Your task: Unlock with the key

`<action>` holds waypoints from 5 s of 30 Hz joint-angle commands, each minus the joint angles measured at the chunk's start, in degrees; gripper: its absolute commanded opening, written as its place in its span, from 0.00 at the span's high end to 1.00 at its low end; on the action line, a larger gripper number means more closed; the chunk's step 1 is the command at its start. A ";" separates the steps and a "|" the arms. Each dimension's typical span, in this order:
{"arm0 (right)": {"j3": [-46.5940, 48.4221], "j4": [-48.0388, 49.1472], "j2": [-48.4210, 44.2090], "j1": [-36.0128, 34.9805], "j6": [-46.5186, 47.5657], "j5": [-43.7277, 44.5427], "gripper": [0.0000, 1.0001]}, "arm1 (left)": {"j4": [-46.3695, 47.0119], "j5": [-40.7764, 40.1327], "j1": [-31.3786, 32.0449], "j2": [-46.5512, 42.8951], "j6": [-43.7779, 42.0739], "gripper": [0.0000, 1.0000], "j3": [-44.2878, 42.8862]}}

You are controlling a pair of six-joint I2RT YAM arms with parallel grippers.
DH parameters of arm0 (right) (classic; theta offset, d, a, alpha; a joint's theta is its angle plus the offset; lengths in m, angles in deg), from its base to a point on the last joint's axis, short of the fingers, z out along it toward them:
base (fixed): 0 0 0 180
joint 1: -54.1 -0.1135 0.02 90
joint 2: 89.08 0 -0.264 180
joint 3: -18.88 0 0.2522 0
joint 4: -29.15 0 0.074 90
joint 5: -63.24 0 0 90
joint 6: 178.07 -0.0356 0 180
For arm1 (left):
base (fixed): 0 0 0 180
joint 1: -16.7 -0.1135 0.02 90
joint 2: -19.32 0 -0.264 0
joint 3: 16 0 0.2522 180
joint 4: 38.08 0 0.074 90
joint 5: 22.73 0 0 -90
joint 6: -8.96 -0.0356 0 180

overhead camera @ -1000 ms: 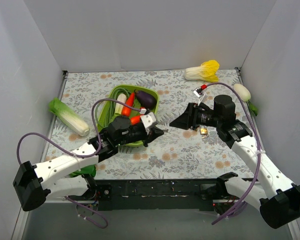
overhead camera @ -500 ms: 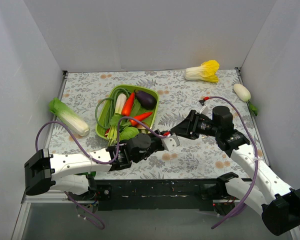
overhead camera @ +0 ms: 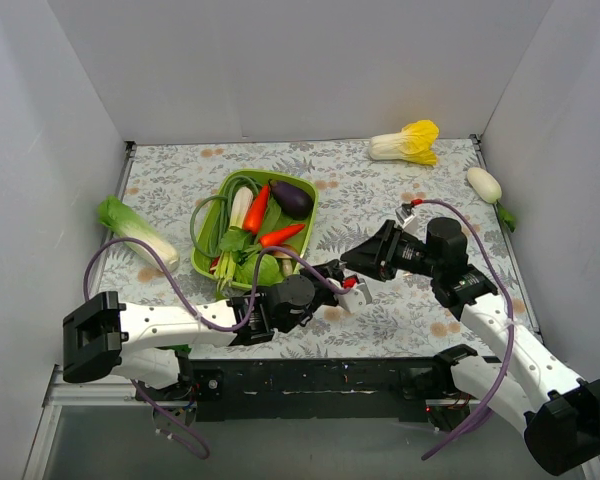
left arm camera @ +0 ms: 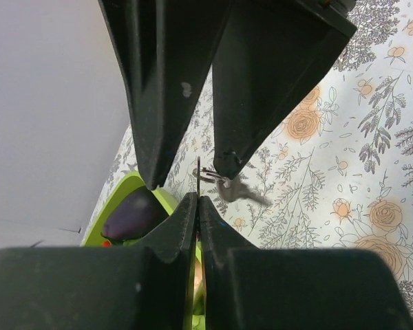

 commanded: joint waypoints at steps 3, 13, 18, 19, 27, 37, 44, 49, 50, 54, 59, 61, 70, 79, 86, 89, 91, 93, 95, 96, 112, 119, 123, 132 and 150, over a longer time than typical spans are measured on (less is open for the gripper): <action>-2.35 6.20 -1.15 0.10 -5.19 0.39 0.46 | 2.32 -1.12 0.58 -0.41 -1.38 1.00 -0.29; -3.58 7.43 -2.12 0.10 -6.69 2.24 0.53 | 2.93 -0.51 1.10 0.83 -1.55 1.00 -0.20; -4.20 8.49 -1.50 0.10 -7.66 2.50 0.57 | 3.99 -0.94 1.81 1.35 -2.43 1.00 0.33; -4.20 8.41 -1.50 0.10 -7.31 2.76 0.58 | 4.16 -1.03 1.98 1.44 -2.44 1.00 0.33; -4.73 6.47 -1.68 0.10 -6.16 4.78 0.69 | 6.53 -1.47 2.77 1.35 -3.14 1.00 1.47; -5.96 5.94 -1.77 0.10 -5.37 6.63 0.99 | 9.53 -3.23 4.09 1.71 -2.27 1.00 2.61; -7.71 8.31 -3.43 0.10 -4.76 8.03 0.99 | 4.44 -1.30 3.39 -1.63 7.47 0.78 0.68; -9.21 13.23 -4.75 0.10 -4.85 9.53 0.99 | -1.89 0.89 1.73 -6.45 15.48 0.14 -0.73; -9.64 15.41 -5.10 0.10 -4.76 9.79 0.99 | -3.38 2.64 1.29 -7.25 17.50 0.09 -1.08; -11.66 22.19 -5.28 0.10 -4.75 9.80 0.99 | -12.78 9.39 -3.19 -10.94 32.68 0.02 -4.76; -13.43 31.77 -4.76 0.19 -4.49 7.77 0.99 | -16.14 21.81 -12.51 -12.97 60.55 0.02 -7.67; -13.25 34.33 -4.76 0.10 -2.48 6.99 0.99 | -15.96 22.25 -13.39 -13.06 70.10 0.02 -7.76; -14.13 39.34 -8.35 0.19 1.66 6.81 0.99 | -5.95 33.33 -22.27 -13.59 95.47 0.03 -2.49; -14.13 38.99 -11.70 0.19 4.03 7.51 0.99 | -1.03 40.01 -22.36 -9.46 98.46 0.22 -2.75; -14.22 39.87 -11.88 0.19 2.80 7.16 0.99 | 0.12 39.92 -22.36 -8.75 97.94 0.43 -2.23; -14.04 39.96 -11.61 0.19 2.28 6.81 0.99 | 1.00 40.01 -22.36 -8.05 97.94 0.49 -2.22; -14.04 40.31 -11.52 0.19 1.93 6.46 0.99 | 1.35 39.92 -22.36 -7.61 98.02 0.54 -2.22; -14.04 40.57 -11.43 0.11 1.31 6.37 0.99 | 1.53 39.40 -22.36 -7.35 97.76 0.55 -2.40; -14.04 40.92 -11.35 0.10 0.96 6.28 0.99 | 1.70 39.48 -22.36 -6.82 97.59 0.56 -2.66; -14.04 41.01 -11.26 0.10 0.61 6.19 0.99 | 1.79 39.75 -22.36 -6.65 97.58 0.57 -2.75; -15.01 41.72 -10.47 0.10 -1.42 6.37 0.99 | 5.13 38.96 -22.36 -7.61 98.38 0.88 -0.56; -15.80 41.54 -10.38 0.19 -1.68 6.28 0.99 | 5.66 37.29 -22.27 -9.02 97.59 1.00 0.85; -15.80 39.61 -10.20 0.11 -0.98 6.19 0.99 | 5.40 37.90 -22.36 -9.02 95.74 1.00 0.68; -7.64 18.63 -13.54 0.63 13.33 4.87 0.35 | -19.18 40.18 -25.08 -11.92 76.69 1.00 -6.52; 4.94 2.61 -2.21 -7.79 38.48 -18.42 0.49 | -42.32 74.11 -25.44 -12.36 49.69 1.00 -15.75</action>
